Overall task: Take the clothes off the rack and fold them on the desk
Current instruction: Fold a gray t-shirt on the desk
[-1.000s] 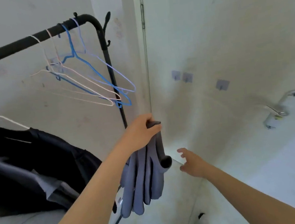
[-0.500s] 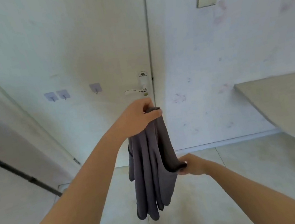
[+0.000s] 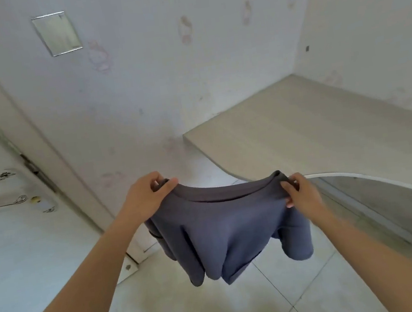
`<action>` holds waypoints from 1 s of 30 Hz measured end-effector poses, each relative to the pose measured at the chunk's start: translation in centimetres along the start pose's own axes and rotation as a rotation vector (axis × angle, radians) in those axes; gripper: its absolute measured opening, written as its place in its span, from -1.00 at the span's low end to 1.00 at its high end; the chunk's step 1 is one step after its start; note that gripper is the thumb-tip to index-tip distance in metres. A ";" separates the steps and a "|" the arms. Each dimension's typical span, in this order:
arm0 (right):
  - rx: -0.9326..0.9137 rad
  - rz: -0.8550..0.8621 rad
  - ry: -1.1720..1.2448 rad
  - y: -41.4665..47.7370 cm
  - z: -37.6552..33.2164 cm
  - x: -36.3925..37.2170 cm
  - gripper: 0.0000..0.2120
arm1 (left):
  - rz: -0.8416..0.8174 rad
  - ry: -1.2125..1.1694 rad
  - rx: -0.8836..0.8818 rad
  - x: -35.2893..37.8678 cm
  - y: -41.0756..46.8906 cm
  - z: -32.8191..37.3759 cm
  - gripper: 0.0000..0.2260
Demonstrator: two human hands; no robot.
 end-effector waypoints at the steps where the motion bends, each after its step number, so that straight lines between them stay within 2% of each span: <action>1: -0.043 0.065 -0.043 0.8 0.1 -1.8 -0.87 | -0.039 0.014 0.012 1.5 0.4 0.9 -0.60; 5: -0.152 0.226 -0.136 3.7 1.0 -8.7 -0.87 | -0.407 0.047 0.104 7.9 2.5 4.9 -0.76; 7: -0.204 0.239 -0.185 5.1 1.1 -11.5 -0.88 | -0.482 0.130 0.134 10.0 4.2 5.6 -0.65; 9: -0.248 0.203 -0.257 6.7 0.9 -14.2 -0.89 | -0.457 0.233 0.187 12.1 6.6 6.8 -0.62; 11: -0.267 0.147 -0.346 8.4 0.5 -16.6 -0.83 | -0.400 0.301 0.215 13.9 9.3 8.2 -0.70; 14: -0.224 0.048 -0.442 11.7 -0.8 -19.3 -0.72 | -0.323 0.334 0.268 15.9 14.1 10.7 -0.67; 16: -0.231 0.022 -0.571 14.4 -1.9 -20.2 -0.75 | -0.297 0.337 0.321 17.0 17.5 11.9 -0.69; 18: -0.241 0.095 -0.681 18.1 -3.0 -21.1 -0.86 | -0.258 0.332 0.385 18.1 21.6 13.3 -0.82; 19: -0.229 0.146 -0.689 19.4 -3.4 -21.4 -0.83 | -0.226 0.320 0.405 18.3 23.1 14.1 -0.91; 22: -0.178 0.334 -0.609 24.5 -5.6 -22.6 -0.75 | -0.093 0.274 0.414 19.2 28.4 17.5 -0.78; 26: -0.124 0.565 -0.449 30.5 -9.1 -23.2 -0.66 | 0.015 0.111 0.402 20.9 35.2 21.9 -0.80; 28: -0.064 0.573 -0.537 33.5 -10.3 -23.3 -0.66 | 0.012 0.071 0.384 21.7 38.0 23.8 -0.84; 30: 0.070 0.516 -0.659 36.0 -10.5 -23.4 -0.69 | -0.050 -0.002 0.334 22.9 40.2 24.9 -0.85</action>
Point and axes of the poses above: each hand's wrist, its own y-axis towards the middle knuckle, its own x-axis out of the palm, z = x × y, the point moved 4 cm from there along y, towards the middle knuckle, and after that the axes turned 7 degrees about z, right-handed, at the moved point
